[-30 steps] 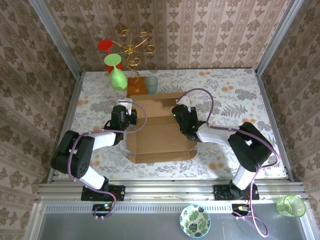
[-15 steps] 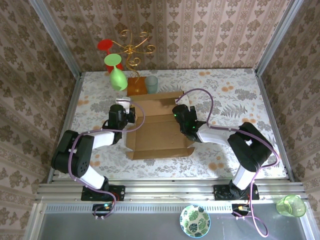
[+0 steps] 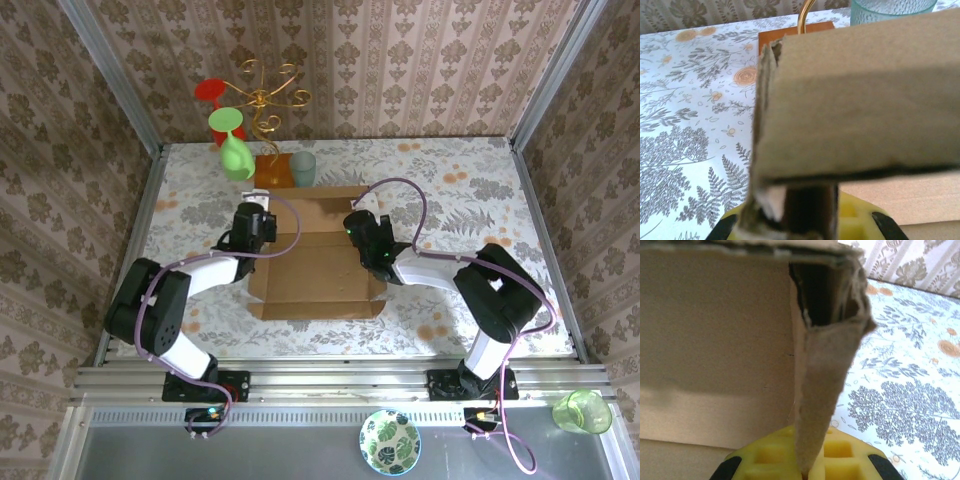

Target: Fold the paper box

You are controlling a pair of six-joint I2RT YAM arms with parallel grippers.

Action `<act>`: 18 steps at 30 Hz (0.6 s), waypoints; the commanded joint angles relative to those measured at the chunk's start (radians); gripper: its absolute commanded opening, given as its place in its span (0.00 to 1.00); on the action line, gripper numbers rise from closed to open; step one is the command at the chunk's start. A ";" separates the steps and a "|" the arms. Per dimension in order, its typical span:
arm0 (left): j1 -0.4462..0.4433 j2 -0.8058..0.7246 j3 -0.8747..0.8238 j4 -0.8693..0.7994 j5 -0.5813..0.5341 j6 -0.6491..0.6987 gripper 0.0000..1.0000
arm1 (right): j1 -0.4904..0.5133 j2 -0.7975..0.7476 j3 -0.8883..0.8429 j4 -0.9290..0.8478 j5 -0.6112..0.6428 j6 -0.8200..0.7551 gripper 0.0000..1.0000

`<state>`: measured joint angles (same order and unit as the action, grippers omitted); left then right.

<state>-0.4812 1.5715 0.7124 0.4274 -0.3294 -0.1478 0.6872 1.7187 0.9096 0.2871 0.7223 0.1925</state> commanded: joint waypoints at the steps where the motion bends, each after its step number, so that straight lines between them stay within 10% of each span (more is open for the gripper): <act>1: -0.047 0.030 0.044 -0.145 -0.175 -0.051 0.00 | -0.002 0.018 0.045 -0.057 0.068 0.049 0.00; 11: -0.056 0.009 -0.015 -0.008 -0.028 0.022 0.00 | -0.038 0.006 0.031 -0.022 0.000 0.082 0.00; 18: -0.045 0.003 0.005 -0.072 -0.013 0.038 0.00 | -0.157 -0.085 -0.046 0.117 -0.309 0.090 0.30</act>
<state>-0.5304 1.5818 0.7158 0.4225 -0.3752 -0.1471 0.5655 1.6943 0.8867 0.3058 0.5522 0.2646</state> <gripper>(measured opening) 0.078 0.292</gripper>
